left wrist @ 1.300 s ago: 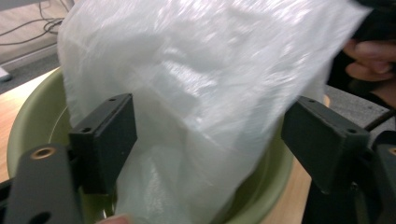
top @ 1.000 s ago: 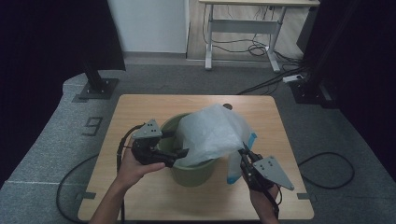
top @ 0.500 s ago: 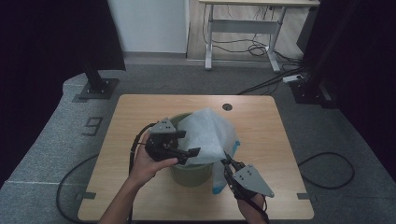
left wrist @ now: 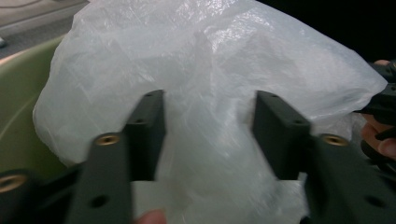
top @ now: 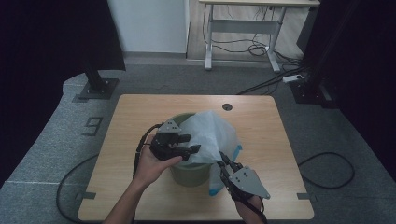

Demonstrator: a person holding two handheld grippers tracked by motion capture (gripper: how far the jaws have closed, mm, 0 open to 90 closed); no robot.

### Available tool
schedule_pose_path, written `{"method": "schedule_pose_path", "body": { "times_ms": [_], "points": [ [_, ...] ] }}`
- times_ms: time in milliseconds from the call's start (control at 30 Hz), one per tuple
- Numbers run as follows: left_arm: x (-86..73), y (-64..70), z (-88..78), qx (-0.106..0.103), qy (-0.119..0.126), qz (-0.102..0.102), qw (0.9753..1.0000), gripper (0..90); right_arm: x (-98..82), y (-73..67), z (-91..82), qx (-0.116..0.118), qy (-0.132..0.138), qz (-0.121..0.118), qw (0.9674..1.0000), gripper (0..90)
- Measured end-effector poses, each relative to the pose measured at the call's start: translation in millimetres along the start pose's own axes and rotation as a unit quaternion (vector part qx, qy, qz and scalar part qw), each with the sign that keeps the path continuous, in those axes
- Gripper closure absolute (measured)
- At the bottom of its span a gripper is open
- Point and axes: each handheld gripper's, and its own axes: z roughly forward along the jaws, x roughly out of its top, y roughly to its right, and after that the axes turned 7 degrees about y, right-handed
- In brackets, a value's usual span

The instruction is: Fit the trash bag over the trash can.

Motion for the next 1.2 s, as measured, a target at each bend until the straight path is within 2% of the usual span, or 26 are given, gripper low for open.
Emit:
{"method": "schedule_pose_path", "body": {
  "times_ms": [33, 233, 367, 467, 600, 700, 767, 833, 1000, 1200],
  "points": [
    [-0.6, -0.4, 0.0, 0.000, 0.000, 0.001, 1.0000, 56.7, -1.3, 0.1, -0.1, 0.002, -0.001, 0.002, 1.0000, 79.3],
    [-3.0, -3.1, -1.3, -0.022, 0.012, 0.009, 0.9996, 73.9, -4.1, 0.9, -1.1, 0.009, 0.003, 0.014, 0.9999, 71.2],
    [-4.6, -5.8, -2.7, -0.038, 0.020, 0.003, 0.9991, 81.1, -4.8, 2.5, -3.6, 0.016, 0.006, 0.022, 0.9996, 65.2],
    [-6.2, -8.3, -1.4, -0.051, 0.017, -0.004, 0.9985, 85.1, -6.3, 3.6, -6.1, 0.023, 0.009, 0.029, 0.9993, 59.8],
    [-7.8, -13.3, -4.0, -0.043, 0.029, -0.014, 0.9986, 87.0, -9.1, 7.3, -9.9, 0.042, 0.013, 0.043, 0.9981, 49.7],
    [-8.6, -19.7, -8.3, -0.038, 0.037, -0.024, 0.9983, 87.7, -10.6, 8.0, -16.4, 0.062, 0.027, 0.053, 0.9963, 36.2],
    [-9.3, -23.8, -10.4, -0.032, 0.039, -0.031, 0.9982, 87.5, -11.4, 9.0, -21.7, 0.083, 0.036, 0.061, 0.9941, 33.6],
    [-10.5, -28.5, -12.4, -0.027, 0.041, -0.040, 0.9980, 87.6, -12.0, 10.4, -27.1, 0.091, 0.040, 0.067, 0.9928, 32.2],
    [-13.7, -33.9, -13.6, -0.023, 0.043, -0.048, 0.9976, 87.9, -18.9, 15.6, -36.9, 0.084, 0.036, 0.071, 0.9933, 31.0],
    [-16.3, -41.8, -19.1, -0.012, 0.056, -0.060, 0.9965, 87.7, -34.6, 17.9, -38.5, 0.067, -0.001, 0.085, 0.9941, 25.2]
  ]
}}
